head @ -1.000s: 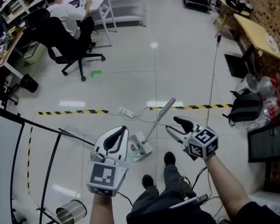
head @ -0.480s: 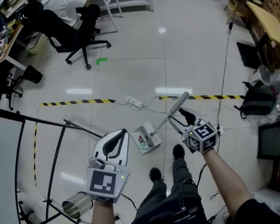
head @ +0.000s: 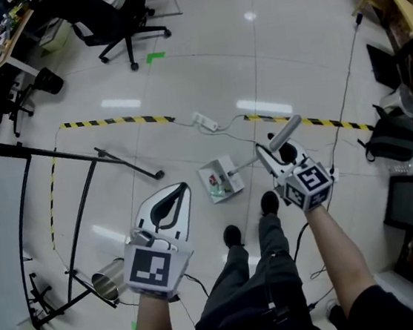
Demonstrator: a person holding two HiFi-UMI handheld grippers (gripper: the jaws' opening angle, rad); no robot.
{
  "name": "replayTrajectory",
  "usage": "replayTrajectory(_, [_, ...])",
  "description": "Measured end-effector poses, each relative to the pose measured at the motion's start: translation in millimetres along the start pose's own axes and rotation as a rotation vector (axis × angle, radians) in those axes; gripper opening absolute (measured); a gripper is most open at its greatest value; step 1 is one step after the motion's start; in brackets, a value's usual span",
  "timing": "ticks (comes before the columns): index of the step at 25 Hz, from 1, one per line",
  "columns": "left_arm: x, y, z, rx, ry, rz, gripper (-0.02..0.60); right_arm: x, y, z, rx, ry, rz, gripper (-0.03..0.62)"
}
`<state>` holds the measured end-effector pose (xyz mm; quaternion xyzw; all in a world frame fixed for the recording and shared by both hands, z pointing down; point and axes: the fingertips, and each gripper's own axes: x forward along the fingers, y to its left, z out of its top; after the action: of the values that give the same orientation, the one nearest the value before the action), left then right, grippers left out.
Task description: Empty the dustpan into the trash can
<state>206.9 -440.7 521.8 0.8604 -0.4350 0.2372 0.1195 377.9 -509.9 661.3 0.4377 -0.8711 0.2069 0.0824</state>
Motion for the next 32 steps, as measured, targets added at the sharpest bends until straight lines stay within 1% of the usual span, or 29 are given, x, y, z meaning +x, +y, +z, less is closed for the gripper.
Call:
replayTrajectory(3, [2.9,3.4,-1.4,0.007,0.004,0.003,-0.003,0.4,1.5,-1.1,-0.018,0.004,0.002,0.12])
replayTrajectory(4, [2.8,5.0,-0.9,0.009,0.0,0.006,-0.002,0.8,2.5,-1.4,-0.034,0.009,0.003,0.117])
replayTrajectory(6, [0.4,8.4,-0.8,0.003,-0.007,0.013,-0.003,2.5,4.7,-1.1,-0.052,0.017,0.005,0.115])
replayTrajectory(18, [-21.1,25.9,-25.7,-0.047,0.009,0.071,-0.003,11.8,3.8,5.7,-0.007,-0.014,-0.014,0.114])
replayTrajectory(22, [-28.3,28.9,-25.3,-0.059,0.009,0.083,-0.003,12.9,10.2,10.5,-0.005,-0.009,-0.006,0.115])
replayTrajectory(26, [-35.7,36.5,-21.1,-0.065,-0.006,0.107,-0.002,15.4,21.9,27.7,-0.017,-0.026,0.012,0.118])
replayTrajectory(32, [-48.7,40.1,-6.7,-0.07,-0.041,0.118,-0.002,4.4,36.2,69.0,-0.03,-0.072,0.029,0.123])
